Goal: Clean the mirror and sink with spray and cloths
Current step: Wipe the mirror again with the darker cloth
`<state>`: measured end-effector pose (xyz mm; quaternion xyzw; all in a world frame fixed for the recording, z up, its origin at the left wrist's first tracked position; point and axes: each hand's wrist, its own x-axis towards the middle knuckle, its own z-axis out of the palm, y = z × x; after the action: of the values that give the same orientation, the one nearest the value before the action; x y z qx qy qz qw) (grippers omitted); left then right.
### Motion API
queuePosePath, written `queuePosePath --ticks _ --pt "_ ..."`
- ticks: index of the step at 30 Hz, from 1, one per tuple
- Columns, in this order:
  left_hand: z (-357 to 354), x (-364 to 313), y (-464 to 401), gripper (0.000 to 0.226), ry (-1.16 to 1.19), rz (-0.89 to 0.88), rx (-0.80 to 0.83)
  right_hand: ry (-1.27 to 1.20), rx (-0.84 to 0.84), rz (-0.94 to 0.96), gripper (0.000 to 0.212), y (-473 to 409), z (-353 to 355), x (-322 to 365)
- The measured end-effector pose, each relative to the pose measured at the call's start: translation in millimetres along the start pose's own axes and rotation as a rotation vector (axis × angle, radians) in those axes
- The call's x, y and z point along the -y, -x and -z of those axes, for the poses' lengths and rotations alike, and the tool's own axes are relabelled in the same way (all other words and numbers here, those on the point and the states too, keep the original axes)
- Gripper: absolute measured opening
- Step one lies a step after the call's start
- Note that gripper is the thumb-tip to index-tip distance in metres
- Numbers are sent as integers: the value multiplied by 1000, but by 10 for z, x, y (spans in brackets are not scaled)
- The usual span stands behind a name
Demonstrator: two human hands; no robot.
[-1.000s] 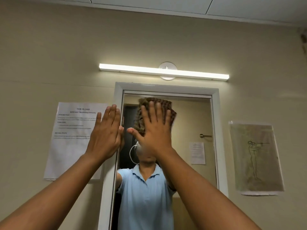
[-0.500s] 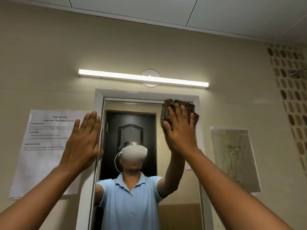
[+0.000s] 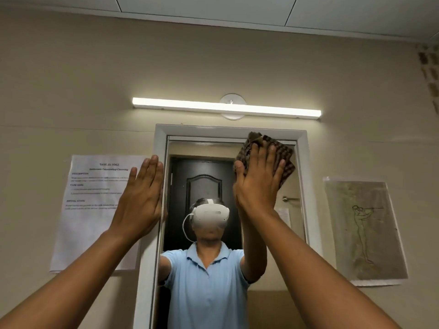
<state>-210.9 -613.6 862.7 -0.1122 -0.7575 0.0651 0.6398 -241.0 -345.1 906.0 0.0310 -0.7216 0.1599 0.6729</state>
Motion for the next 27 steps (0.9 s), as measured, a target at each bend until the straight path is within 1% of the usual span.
queuePosePath --ticks 4,8,10,13,16,20,25,27 --pt "-8 -1 17 75 28 19 14 -53 84 246 65 106 -72 508" --pt "17 8 23 68 53 26 26 -50 166 433 67 74 -151 1001" --pt "27 14 28 64 69 21 20 -31 181 490 67 55 -191 1177" --pt "20 22 40 62 92 20 13 -37 172 491 63 75 -218 1272" --pt "3 32 58 61 110 31 13 -48 147 522 61 182 -246 1214" --pt "6 28 103 62 127 29 21 -65 122 599 65 519 -265 1026" --pt "-13 32 135 63 53 44 25 21 170 775 64 746 -209 568" --pt "-26 35 138 64 42 48 25 53 194 798 65 670 -149 360"
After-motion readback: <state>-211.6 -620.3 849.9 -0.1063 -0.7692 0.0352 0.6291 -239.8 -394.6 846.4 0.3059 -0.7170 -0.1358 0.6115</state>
